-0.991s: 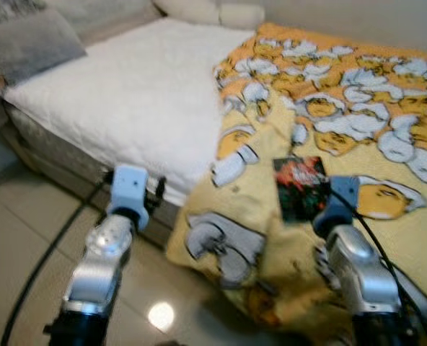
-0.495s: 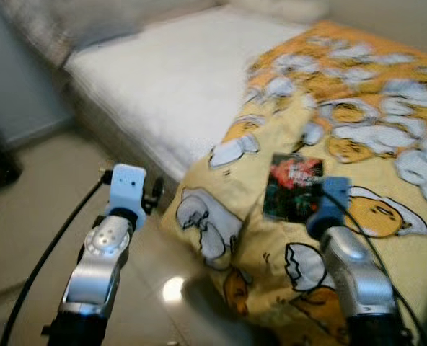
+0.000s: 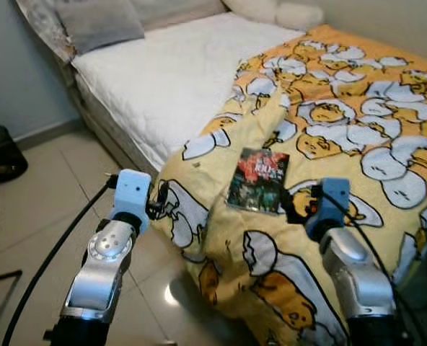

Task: Clean up the room

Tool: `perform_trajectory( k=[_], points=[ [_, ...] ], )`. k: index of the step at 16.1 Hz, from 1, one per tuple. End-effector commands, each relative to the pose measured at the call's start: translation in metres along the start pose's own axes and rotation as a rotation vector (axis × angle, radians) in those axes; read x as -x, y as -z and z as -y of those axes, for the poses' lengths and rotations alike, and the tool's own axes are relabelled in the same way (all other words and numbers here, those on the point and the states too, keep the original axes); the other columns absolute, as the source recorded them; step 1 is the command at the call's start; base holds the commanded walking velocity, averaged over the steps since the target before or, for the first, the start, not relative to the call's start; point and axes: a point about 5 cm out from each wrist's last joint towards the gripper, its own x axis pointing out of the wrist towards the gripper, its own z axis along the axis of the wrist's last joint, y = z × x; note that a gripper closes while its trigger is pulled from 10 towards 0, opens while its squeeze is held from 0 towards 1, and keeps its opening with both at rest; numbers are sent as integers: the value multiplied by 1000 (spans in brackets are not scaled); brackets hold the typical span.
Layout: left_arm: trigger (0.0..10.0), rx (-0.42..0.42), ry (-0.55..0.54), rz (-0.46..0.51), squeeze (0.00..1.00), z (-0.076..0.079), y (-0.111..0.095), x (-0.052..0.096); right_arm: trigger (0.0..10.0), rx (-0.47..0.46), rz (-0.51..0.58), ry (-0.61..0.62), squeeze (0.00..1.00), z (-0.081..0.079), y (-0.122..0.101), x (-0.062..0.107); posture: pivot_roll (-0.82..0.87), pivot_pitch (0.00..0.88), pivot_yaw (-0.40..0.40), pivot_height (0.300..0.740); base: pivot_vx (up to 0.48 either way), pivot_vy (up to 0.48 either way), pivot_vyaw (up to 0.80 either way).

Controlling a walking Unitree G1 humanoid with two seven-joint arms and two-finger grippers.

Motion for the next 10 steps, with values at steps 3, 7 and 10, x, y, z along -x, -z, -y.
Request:
perform_trajectory(
  k=[3,7,10],
  points=[
    [10000,-7,4,0,310,-4,1,1,10000,-7,-12,-12,0,-3,-1,-1,38,0,43,740,0,0,0],
    [10000,12,26,-2,322,-4,2,1,10000,-3,-7,-8,0,-2,-2,-1,38,0,42,740,0,0,0],
    [10000,19,38,-4,325,-4,2,2,10000,30,-1,-48,0,-7,-3,-1,39,0,42,740,82,0,0]
  ],
)
